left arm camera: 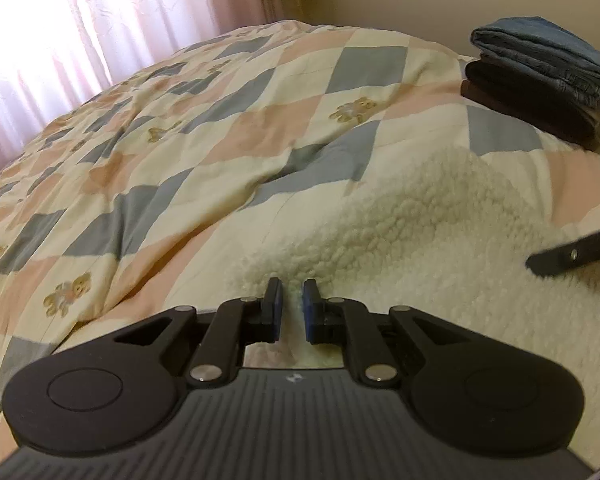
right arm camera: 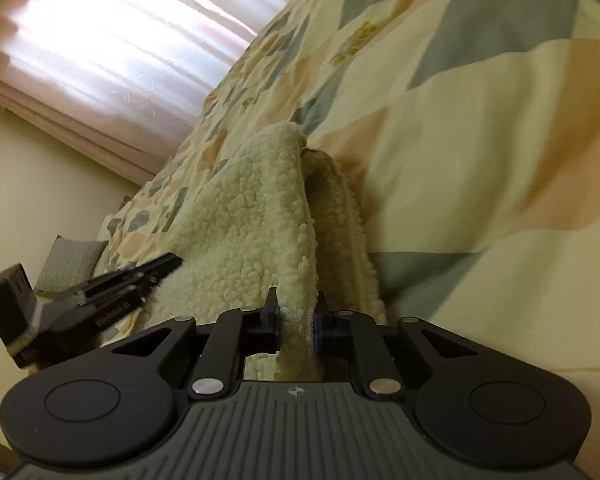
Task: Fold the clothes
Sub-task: 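Open both grippers and release the folded side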
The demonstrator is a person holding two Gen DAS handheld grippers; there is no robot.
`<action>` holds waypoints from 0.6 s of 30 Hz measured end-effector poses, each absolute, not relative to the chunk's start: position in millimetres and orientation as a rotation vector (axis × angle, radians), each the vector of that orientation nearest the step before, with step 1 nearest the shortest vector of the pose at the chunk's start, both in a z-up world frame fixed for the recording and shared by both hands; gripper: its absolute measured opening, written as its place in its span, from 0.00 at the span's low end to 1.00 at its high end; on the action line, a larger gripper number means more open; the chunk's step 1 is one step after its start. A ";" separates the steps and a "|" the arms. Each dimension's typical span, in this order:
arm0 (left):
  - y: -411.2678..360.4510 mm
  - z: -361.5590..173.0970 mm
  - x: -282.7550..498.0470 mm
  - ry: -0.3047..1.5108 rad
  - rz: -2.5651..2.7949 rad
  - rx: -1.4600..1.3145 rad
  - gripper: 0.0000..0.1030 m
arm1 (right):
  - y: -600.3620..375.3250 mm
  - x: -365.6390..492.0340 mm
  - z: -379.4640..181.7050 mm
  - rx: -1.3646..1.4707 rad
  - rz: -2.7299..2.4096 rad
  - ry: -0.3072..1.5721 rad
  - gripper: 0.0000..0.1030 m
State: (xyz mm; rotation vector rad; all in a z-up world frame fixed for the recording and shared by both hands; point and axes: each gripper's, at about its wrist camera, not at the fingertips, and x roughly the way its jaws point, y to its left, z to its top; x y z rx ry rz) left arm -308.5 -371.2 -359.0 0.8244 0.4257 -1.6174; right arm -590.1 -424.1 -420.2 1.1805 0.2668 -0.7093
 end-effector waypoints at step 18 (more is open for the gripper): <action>-379.6 -340.8 -321.8 0.410 -1.675 0.775 0.09 | -459.5 -503.0 -341.4 0.546 -0.831 0.473 0.29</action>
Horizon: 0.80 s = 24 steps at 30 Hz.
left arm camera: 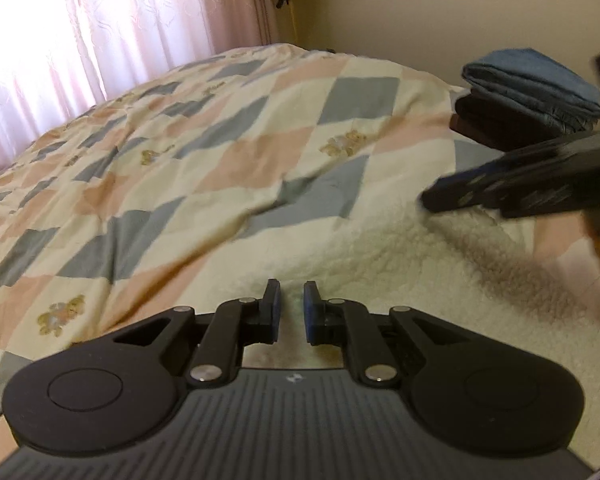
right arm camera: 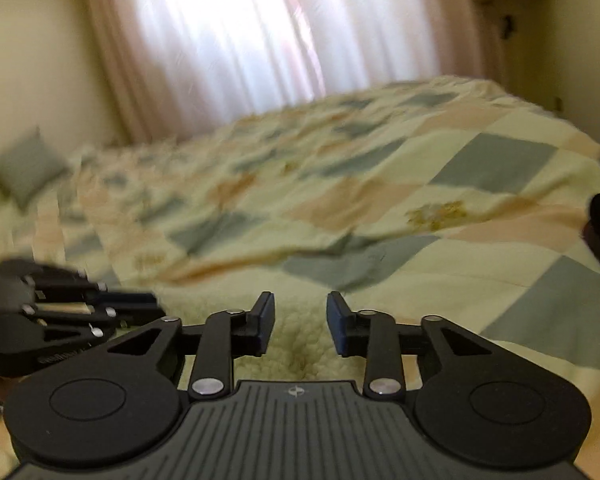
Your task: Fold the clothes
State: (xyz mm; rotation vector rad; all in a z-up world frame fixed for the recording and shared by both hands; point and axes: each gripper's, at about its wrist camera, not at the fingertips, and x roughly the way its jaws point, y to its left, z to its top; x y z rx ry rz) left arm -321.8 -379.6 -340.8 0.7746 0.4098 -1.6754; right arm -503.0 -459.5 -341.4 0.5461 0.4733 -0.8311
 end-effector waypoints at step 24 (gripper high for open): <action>-219.8 -305.8 -316.5 0.646 -1.634 0.549 0.13 | -346.5 -626.2 -378.4 1.067 -0.814 0.249 0.51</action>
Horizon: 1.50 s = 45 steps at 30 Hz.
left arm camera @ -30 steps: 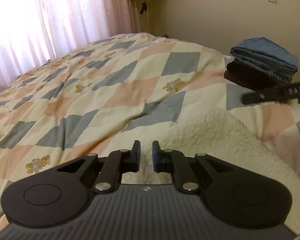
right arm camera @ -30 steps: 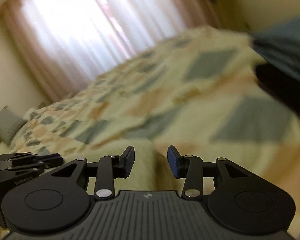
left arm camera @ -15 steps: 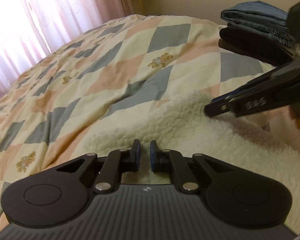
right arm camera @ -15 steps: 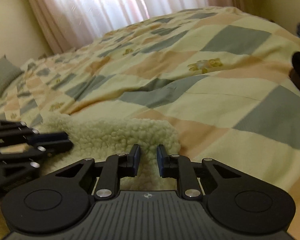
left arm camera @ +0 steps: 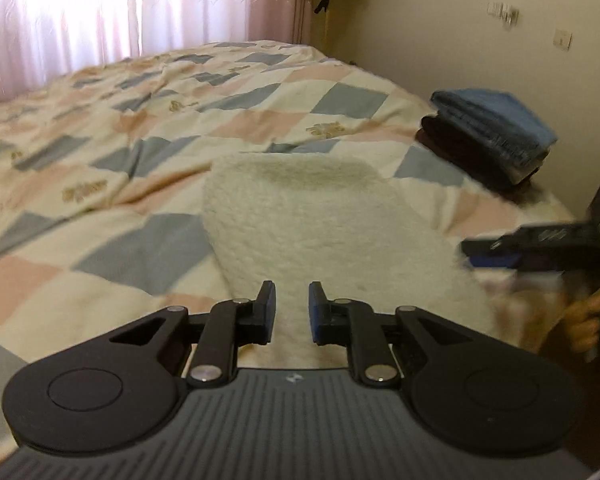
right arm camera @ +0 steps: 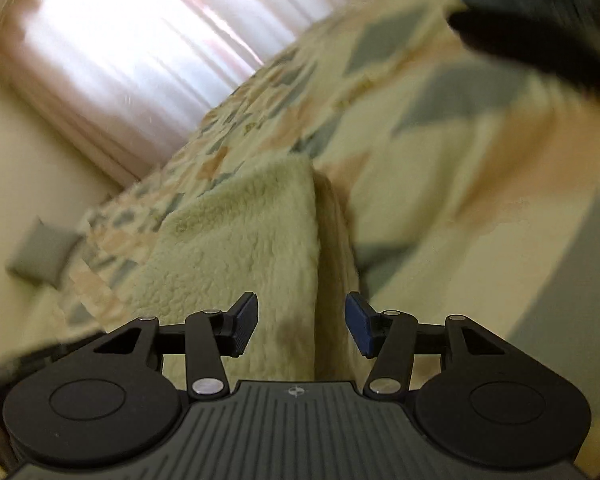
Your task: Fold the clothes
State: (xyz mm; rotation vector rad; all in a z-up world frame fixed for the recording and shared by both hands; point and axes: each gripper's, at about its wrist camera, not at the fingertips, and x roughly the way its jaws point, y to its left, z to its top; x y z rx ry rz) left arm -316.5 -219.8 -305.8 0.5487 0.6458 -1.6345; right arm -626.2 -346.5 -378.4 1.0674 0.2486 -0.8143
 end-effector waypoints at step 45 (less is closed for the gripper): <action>-267.3 -358.8 -388.4 0.371 -1.521 0.883 0.04 | -362.0 -583.2 -335.1 0.649 -0.887 0.324 0.29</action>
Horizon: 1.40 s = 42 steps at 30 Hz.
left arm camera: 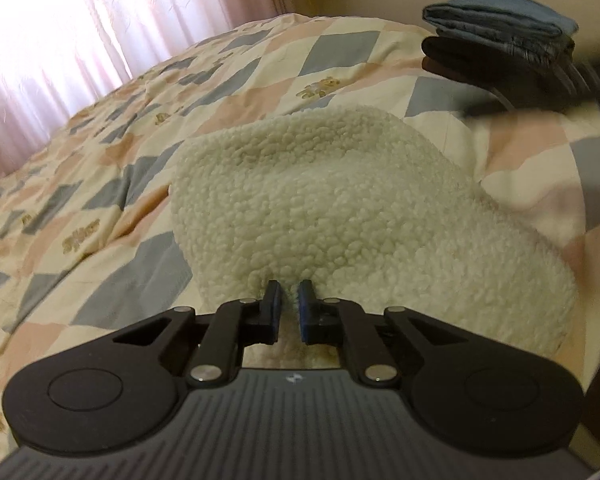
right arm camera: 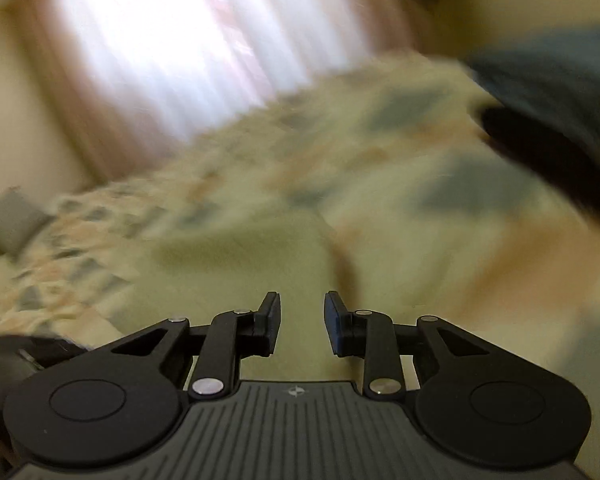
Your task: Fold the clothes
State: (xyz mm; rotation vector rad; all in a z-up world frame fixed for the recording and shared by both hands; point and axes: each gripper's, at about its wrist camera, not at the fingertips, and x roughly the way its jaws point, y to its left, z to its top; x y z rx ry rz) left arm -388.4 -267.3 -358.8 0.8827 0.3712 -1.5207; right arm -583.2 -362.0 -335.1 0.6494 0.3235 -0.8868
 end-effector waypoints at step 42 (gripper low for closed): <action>-149.1 -316.3 -335.7 1.585 -0.782 0.033 0.40 | -533.5 -583.5 -296.3 1.040 -0.516 0.886 0.51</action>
